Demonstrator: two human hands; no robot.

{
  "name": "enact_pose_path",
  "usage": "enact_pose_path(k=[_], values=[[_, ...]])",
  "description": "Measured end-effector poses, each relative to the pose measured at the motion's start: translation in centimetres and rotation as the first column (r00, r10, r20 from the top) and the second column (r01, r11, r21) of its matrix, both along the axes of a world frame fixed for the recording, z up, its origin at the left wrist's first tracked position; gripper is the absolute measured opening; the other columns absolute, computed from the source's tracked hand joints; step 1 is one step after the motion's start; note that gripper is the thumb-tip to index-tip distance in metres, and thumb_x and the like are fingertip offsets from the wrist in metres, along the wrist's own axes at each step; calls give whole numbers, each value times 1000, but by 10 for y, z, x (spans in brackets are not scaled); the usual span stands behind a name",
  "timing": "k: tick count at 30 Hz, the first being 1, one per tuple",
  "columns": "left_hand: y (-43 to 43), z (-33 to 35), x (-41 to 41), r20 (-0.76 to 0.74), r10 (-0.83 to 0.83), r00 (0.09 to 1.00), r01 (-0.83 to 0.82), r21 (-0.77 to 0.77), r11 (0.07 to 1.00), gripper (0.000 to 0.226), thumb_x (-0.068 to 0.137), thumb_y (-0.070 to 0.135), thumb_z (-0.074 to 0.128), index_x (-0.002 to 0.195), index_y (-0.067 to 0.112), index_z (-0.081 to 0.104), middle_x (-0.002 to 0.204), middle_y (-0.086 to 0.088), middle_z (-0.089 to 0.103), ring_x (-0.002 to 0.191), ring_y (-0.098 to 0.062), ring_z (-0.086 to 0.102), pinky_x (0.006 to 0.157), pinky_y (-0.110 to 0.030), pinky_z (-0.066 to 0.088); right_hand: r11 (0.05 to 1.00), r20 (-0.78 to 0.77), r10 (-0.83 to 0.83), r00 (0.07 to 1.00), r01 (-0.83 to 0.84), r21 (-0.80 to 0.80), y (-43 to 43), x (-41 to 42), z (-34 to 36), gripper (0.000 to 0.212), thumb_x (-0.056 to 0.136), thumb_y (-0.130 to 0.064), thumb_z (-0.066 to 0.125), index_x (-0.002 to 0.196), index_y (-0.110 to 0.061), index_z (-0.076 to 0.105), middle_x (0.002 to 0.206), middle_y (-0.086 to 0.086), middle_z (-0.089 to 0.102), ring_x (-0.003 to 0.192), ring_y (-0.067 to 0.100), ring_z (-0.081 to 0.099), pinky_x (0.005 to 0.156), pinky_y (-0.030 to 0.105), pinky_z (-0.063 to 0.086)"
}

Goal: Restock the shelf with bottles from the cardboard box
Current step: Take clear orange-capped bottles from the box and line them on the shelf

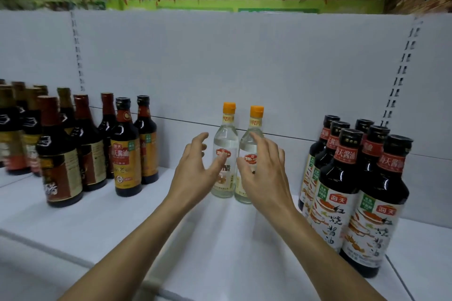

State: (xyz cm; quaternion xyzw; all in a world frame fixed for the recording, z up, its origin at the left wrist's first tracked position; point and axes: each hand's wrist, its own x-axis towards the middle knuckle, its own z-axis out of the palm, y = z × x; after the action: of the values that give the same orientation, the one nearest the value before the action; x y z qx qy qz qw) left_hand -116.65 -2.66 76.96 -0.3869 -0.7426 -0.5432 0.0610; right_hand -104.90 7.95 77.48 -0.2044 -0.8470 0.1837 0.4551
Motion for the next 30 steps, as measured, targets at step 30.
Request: enact_pose_path(k=[30], values=[[-380,-80,104,104,786,610,-781,-86,618,48,101,40,60,146,31,46,136,12,56,124,0,52,95,-24,49,385,228,918,323,-863,-327,-335,-70,-77,34,101,-40,54,133,-31,57,129,-13,59,113,5,57,96,32,51]])
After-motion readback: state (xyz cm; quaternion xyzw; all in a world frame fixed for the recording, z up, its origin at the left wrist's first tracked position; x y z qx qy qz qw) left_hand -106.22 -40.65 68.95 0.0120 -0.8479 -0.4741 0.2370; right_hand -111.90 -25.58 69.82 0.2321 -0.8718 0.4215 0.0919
